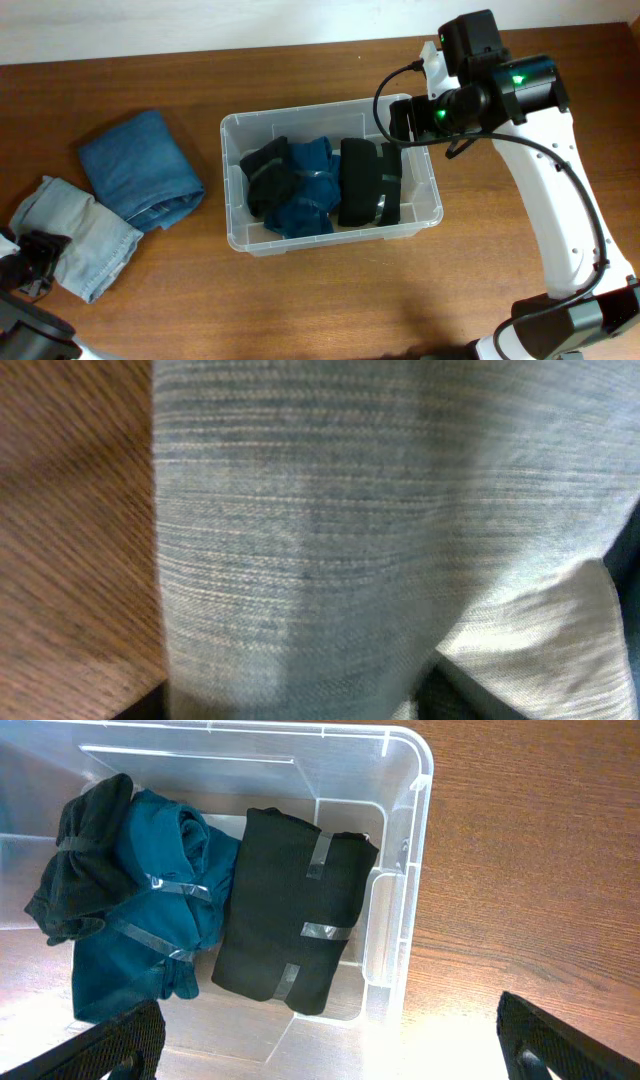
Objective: Pack container
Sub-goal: 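Grasp the light-blue jeans with the left gripper and lift them over the bin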
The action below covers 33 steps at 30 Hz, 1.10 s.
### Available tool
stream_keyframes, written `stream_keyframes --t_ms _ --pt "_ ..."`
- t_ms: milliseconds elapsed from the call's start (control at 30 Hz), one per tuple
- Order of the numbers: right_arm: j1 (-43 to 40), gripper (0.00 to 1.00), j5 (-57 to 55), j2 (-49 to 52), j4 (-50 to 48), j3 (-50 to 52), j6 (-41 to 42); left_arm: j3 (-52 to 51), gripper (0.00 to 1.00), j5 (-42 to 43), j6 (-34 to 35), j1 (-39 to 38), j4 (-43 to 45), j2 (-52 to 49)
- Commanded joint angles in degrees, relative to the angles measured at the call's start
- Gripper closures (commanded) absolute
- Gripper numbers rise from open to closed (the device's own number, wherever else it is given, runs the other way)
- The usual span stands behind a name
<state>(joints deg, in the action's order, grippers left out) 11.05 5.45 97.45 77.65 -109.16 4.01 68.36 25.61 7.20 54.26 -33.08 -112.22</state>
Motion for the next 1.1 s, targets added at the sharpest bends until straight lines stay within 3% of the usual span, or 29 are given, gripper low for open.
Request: stream_keyframes --t_ms 0,67,100,133,333,467,733,900,1067 --pt "-0.20 0.01 0.33 -0.28 0.00 0.26 -0.37 -1.88 0.67 4.02 -0.44 -1.99 -1.03 -3.17" --pt "-0.20 0.01 0.52 -0.28 0.00 0.26 -0.13 -1.88 0.84 4.20 -0.44 -1.99 -1.33 -3.17" --pt "-0.20 0.01 1.09 -0.28 -0.02 0.26 -0.15 -1.88 0.98 4.74 -0.44 -1.99 -1.79 -3.15" --pt "-0.20 0.01 1.44 -0.28 -0.04 0.26 -0.15 -1.86 0.99 6.16 -0.44 -1.99 -2.10 -3.02" --pt "-0.20 0.01 1.42 -0.28 -0.07 0.26 -0.20 -1.86 0.99 18.51 1.18 -1.99 -3.39 1.03" --pt "-0.20 0.01 1.42 -0.28 -0.07 0.26 -0.22 -1.11 0.99 24.50 4.13 -1.99 -6.71 8.87" --pt "-0.33 0.01 -1.75 -0.68 -0.44 -0.24 -0.59 6.60 0.99 25.24 6.91 -3.37 -14.12 27.21" --pt "-2.32 0.01 -6.49 -2.34 -0.31 -2.34 0.22 11.02 0.99 25.22 10.45 -11.54 -13.33 34.88" --pt "-7.37 0.01 -6.62 -4.98 0.20 -3.65 0.87 11.63 0.99 25.18 17.68 -26.84 -4.55 37.16"
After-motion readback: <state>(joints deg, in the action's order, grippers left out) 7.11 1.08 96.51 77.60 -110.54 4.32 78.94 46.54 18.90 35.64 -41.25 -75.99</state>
